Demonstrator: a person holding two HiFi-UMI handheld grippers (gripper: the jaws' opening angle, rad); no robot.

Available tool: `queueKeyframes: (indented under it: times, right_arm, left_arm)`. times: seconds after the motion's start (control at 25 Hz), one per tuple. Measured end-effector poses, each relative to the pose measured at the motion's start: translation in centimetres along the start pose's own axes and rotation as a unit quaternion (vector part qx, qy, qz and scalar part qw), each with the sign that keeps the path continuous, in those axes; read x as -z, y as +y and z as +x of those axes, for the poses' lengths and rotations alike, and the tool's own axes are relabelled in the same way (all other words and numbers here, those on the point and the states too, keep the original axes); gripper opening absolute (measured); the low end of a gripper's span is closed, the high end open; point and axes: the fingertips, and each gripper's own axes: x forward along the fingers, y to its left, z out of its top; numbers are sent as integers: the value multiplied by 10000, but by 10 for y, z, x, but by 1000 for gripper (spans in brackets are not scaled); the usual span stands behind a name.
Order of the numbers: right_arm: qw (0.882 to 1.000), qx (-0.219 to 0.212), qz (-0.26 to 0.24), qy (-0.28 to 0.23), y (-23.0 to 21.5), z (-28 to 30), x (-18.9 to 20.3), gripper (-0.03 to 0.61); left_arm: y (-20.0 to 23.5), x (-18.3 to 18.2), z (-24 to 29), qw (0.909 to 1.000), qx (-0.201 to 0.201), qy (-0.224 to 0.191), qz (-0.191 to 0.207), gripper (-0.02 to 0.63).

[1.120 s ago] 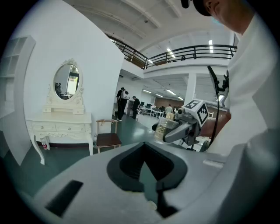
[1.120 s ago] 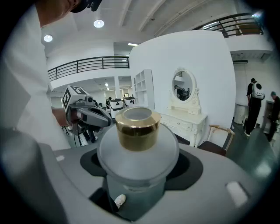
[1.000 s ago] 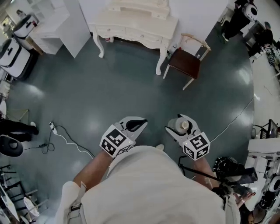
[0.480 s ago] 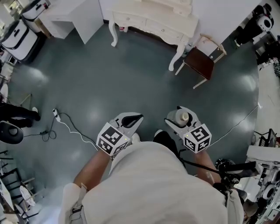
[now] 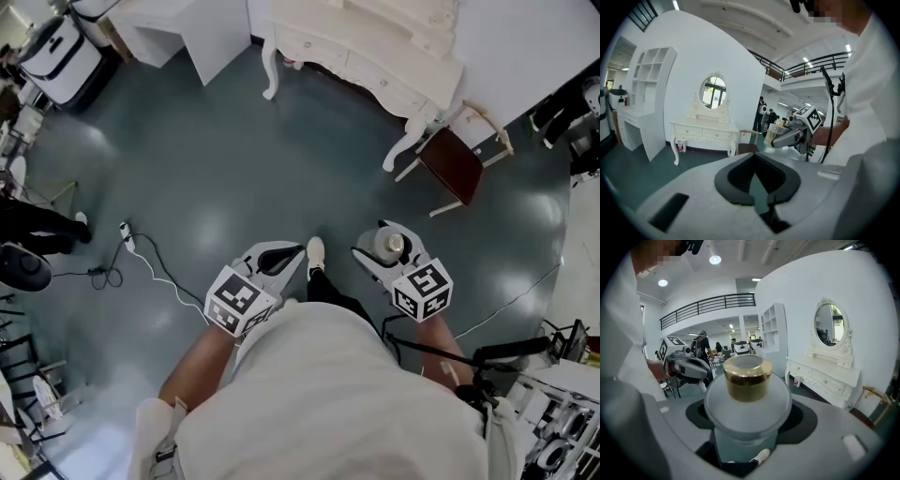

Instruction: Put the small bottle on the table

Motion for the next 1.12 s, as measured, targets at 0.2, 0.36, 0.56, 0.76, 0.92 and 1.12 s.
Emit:
queueKeyframes:
  times: [0.2, 0.36, 0.56, 0.76, 0.92, 1.12]
  right_arm:
    - [9994, -230, -265, -70, -67, 57, -56, 337]
    - [9984, -350, -428, -120, -124, 92, -92, 337]
    - [9978, -435, -491, -51, -198, 124, -114, 337]
    - [9986, -346, -401, 85, -249, 167, -128, 337]
    - [9986, -287, -424, 153, -269, 210, -147, 337]
    - [9992, -52, -338, 197, -303, 286, -188, 337]
  left_arm:
    - [71, -51, 30, 9994, -333, 49, 20, 3]
    - [121, -89, 65, 9986, -529, 78, 45, 3]
    - [167, -127, 125, 9979, -638, -5, -76, 3]
    - [219, -153, 155, 9982, -581, -21, -128, 3]
    - [270, -166, 157, 9983, -557, -50, -136, 3]
    - [370, -191, 170, 9994, -333, -70, -65, 3]
